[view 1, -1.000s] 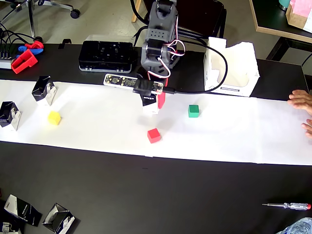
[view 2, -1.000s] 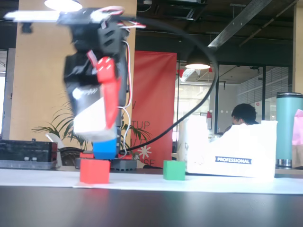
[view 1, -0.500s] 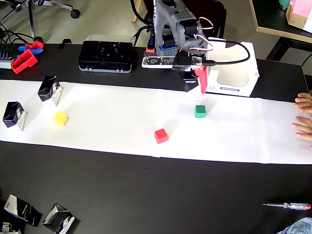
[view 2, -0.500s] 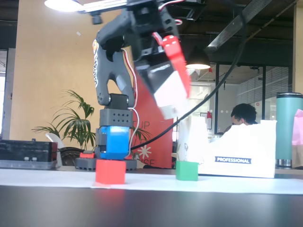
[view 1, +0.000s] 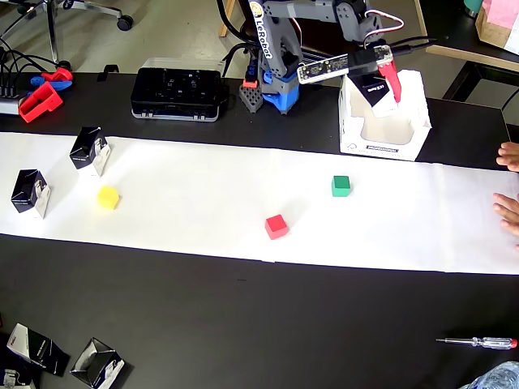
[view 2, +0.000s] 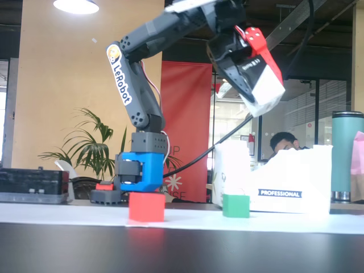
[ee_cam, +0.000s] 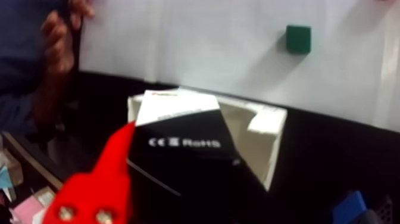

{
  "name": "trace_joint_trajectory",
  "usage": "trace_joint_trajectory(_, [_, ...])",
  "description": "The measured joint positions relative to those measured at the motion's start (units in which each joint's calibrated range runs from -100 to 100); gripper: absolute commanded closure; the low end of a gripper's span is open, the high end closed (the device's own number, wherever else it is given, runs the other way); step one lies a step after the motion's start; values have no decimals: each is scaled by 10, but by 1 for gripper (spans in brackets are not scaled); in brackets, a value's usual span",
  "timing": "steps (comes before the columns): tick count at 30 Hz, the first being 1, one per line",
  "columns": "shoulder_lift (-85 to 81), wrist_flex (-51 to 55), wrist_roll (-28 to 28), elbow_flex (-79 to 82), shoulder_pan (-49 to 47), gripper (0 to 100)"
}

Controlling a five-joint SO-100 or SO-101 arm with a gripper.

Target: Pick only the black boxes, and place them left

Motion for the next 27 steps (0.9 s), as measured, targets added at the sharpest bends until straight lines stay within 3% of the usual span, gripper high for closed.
trace_joint_trajectory(14, [121,27,-50,-26,-161,87])
trace_joint_trajectory(19, [183,29,-50,-61,-183,74])
trace_joint_trajectory(27, [303,92,-50,-160,-211,65])
